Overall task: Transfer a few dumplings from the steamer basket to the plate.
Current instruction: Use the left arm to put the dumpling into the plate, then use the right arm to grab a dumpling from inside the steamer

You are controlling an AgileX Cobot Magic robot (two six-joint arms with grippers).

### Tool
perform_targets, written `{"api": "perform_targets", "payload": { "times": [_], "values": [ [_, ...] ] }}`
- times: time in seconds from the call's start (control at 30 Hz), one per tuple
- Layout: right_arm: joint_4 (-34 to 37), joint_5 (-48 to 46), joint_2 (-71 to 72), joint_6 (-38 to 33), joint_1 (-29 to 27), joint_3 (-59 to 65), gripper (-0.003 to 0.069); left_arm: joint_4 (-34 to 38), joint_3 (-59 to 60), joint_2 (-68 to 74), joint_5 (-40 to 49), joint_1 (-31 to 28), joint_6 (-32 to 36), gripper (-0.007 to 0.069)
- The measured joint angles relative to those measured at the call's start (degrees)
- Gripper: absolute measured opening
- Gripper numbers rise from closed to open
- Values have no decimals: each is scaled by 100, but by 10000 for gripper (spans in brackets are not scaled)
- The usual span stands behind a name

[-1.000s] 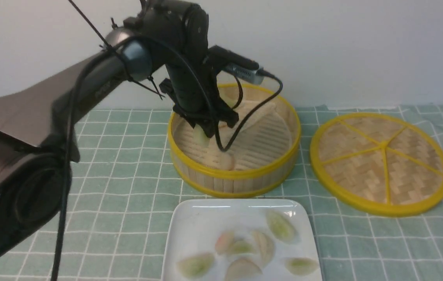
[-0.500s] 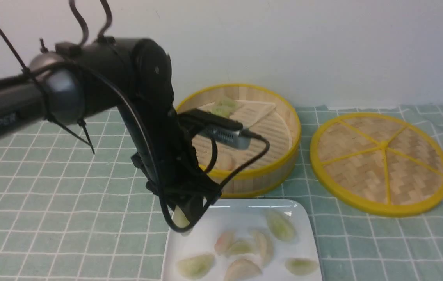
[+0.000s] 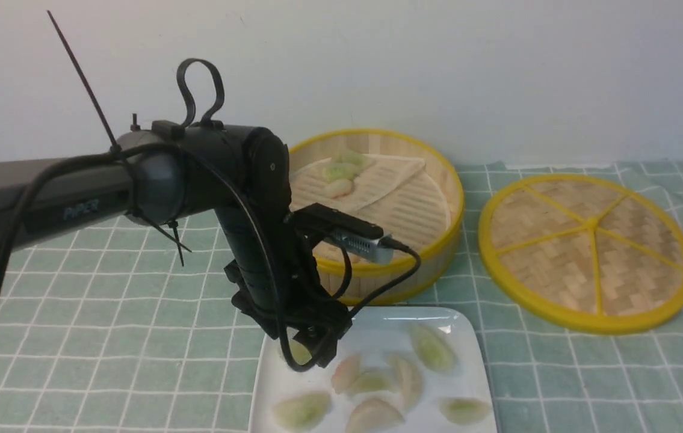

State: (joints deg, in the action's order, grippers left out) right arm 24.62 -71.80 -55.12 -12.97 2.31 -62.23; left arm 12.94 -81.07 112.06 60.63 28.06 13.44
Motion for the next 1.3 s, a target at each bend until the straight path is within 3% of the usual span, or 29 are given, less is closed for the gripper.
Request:
{"api": "perform_targets", "payload": {
  "times": [0.1, 0.2, 0.27, 0.33, 0.47, 0.77, 1.0, 1.03, 1.1, 1.3],
  "values": [
    [-8, -23, -454, -51, 72, -534, -12, -205, -200, -162, 388, -7, -101, 448],
    [-280, -23, -1346, -15, 754, -1285, -10, -572, -235, -913, 625, -192, -371, 132],
    [-593, -23, -1781, 182, 1204, -1674, -10, -643, -167, -1397, 661, -407, -494, 45],
    [-867, -23, -2237, 385, 1608, -1985, -10, -643, -11, -1900, 667, -642, -571, 11],
    [-1374, -23, -3276, 725, 2197, -2757, -10, -579, 576, -2956, 598, -1063, -606, -6],
    [-1427, 209, -5153, 799, 2641, -4198, 60, -502, 1697, -4261, 377, -1262, -610, -6],
    [-1428, 359, -6813, 799, 2924, -5450, 281, -502, 2370, -4838, 388, -1267, -610, -6],
    [-1428, 359, -6851, 799, 2930, -5479, 281, -502, 2382, -4862, 388, -1267, -610, -6],
    [-1428, 395, -7321, 799, 2995, -5816, 369, -520, 2474, -4989, 401, -1267, -610, -6],
    [-1533, 438, -8000, 799, 3083, -6329, 461, -553, 2548, -5102, 399, -1267, -610, -6]
  ]
}}
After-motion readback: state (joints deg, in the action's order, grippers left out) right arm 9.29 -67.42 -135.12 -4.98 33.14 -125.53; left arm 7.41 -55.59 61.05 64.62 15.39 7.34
